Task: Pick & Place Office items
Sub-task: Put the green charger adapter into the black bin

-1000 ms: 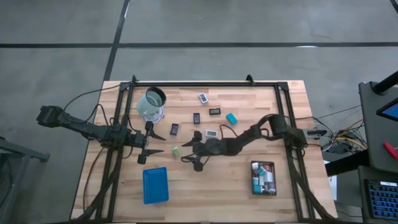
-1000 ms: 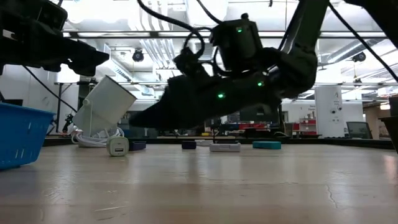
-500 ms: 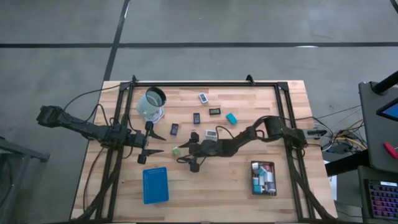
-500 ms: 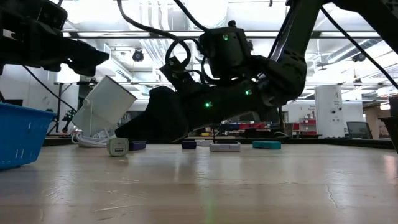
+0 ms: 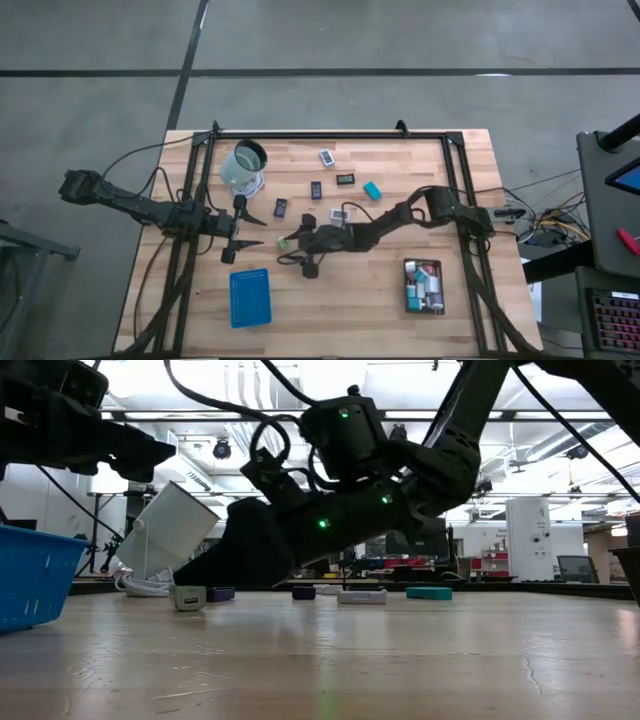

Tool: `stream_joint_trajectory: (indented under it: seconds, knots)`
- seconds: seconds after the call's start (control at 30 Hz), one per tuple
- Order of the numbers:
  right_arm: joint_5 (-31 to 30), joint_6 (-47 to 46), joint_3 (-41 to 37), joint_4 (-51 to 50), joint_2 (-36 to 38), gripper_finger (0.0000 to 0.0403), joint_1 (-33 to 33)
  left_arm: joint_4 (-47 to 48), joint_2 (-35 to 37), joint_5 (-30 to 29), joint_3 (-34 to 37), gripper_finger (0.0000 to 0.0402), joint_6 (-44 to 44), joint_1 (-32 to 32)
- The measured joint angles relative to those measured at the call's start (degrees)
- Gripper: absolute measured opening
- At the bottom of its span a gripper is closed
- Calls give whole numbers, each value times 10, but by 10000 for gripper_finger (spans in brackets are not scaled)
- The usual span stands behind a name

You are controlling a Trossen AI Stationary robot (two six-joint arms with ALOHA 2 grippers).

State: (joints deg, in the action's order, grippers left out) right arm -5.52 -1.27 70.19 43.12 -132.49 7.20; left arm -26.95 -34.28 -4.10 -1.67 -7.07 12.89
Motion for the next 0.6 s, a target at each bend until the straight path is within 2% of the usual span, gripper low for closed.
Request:
stream_joint_trajectory:
  seconds: [0.6]
  knots:
    - [-3, -1, 6, -19, 0, 265, -3, 0, 0, 0, 0, 237, 0, 0]
